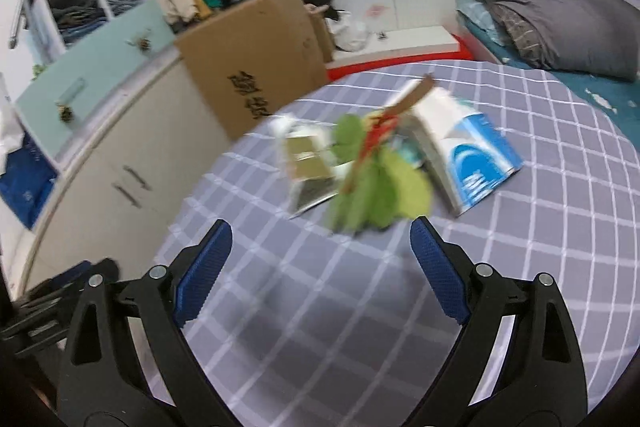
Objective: Collect trash
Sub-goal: 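Move both tools back to the table toward the carton and green beans, then grasp the green bean bundle with the right tool while the left tool grasps the white-and-gold carton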
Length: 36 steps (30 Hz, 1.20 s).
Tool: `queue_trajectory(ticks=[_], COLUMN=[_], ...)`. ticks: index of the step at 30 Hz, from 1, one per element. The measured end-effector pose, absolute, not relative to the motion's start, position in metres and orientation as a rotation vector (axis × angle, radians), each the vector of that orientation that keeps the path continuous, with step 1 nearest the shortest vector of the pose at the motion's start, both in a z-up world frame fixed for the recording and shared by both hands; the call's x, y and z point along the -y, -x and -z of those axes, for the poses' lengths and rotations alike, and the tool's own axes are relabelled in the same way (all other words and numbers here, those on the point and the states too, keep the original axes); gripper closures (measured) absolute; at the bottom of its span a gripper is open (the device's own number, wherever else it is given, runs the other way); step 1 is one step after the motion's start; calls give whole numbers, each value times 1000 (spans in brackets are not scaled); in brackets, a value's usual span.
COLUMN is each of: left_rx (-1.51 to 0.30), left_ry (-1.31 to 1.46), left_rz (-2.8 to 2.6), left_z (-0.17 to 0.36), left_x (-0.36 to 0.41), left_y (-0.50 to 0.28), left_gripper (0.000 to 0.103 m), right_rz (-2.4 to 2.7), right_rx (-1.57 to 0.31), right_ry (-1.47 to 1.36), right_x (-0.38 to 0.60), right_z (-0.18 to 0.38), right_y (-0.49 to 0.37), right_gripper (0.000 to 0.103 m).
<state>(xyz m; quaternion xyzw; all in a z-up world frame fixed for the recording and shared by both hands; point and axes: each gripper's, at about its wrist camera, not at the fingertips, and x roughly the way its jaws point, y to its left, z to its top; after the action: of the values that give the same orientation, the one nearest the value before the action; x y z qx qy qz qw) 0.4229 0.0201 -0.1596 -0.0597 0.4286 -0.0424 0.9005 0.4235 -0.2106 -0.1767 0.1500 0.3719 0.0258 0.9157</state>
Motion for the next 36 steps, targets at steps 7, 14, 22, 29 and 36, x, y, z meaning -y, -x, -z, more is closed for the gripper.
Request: queue_trajectory(ticks=[7, 14, 22, 29, 36], left_rx=[-900, -914, -898, -893, -909], left_ry=[70, 33, -64, -205, -145], left_rz=[115, 167, 186, 156, 182], left_z=[165, 175, 191, 206, 194], left_x=[21, 67, 114, 142, 134], left_y=[-448, -470, -488, -506, -505], left_gripper=[14, 14, 14, 38, 100], right_rz=[-68, -105, -93, -115, -156], right_rx=[-842, -869, -821, -811, -784], right_ry=[-262, -295, -404, -418, -424], right_x=[225, 241, 272, 275, 273], right_z=[198, 211, 205, 202, 193], right_y=[-461, -470, -461, -460, -455], right_gripper=[25, 84, 88, 88, 92])
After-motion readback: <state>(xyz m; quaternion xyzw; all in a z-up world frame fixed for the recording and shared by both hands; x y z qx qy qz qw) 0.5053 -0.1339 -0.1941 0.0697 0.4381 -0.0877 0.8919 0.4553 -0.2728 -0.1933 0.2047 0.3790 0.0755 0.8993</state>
